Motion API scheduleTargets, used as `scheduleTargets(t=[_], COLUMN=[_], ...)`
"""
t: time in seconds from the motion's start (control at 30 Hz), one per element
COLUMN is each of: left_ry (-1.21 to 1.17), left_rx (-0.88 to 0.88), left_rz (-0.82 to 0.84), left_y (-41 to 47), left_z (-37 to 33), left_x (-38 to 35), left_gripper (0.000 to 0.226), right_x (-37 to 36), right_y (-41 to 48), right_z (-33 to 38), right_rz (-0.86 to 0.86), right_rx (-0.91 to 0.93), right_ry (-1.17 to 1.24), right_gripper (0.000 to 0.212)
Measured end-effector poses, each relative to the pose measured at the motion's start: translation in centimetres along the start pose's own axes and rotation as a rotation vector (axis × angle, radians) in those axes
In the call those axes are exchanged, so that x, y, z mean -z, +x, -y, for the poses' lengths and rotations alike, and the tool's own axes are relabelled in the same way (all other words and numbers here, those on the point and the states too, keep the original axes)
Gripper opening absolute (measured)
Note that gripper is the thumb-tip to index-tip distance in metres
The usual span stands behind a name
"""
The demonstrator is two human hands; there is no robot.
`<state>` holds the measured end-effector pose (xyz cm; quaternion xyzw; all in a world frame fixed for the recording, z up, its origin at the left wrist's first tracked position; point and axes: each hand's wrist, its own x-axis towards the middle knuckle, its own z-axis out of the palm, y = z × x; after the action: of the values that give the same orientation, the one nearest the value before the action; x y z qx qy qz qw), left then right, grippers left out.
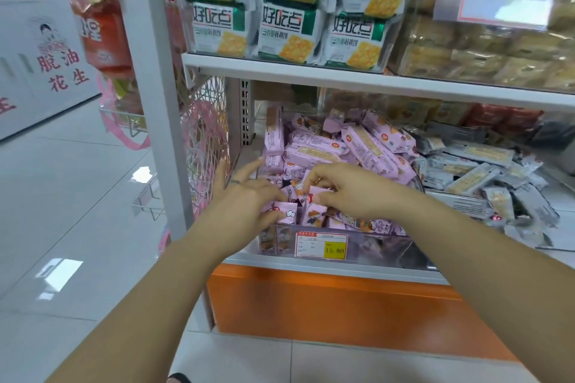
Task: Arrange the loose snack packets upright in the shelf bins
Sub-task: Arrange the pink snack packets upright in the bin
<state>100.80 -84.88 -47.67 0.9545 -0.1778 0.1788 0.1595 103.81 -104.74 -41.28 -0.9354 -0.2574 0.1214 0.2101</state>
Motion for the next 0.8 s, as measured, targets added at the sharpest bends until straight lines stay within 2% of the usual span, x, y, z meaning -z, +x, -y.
scheduleTargets(t=[0.17, 0.33, 0.5, 0.67, 0.8], left_ry=[0.052, 0.039, 0.005, 0.042, 0.016], left_rx=[0.014, -0.001, -0.031, -0.020, 0.004], left_rz=[0.068, 0.074, 0.086, 0.132, 0.149], left_y=[0.2, 0.2, 0.6, 1.4, 1.7], left_z=[-0.2, -0.2, -1.4, -2.7, -2.8], left_x=[-0.1, -0.3, -0.3, -0.8, -0.7], left_gripper=[0.028, 0.032, 0.036, 0.035, 0.032], right_x=[-2.1, -2.3, -3.1, -2.0, -0.6], right_y=[1.5, 1.8, 1.2, -0.7, -3.3], right_z=[-0.4, -0.7, -0.9, -1.3, -2.2], right_rz=[0.075, -0.007, -0.135, -0.080, -0.283], right_rx=[-0.032, -0.103, -0.071, -0.034, -0.041], right_ry=[-0.002, 0.123, 0.093, 0.069, 0.146], right_gripper=[0.022, 0.018, 0.014, 0.019, 0.027])
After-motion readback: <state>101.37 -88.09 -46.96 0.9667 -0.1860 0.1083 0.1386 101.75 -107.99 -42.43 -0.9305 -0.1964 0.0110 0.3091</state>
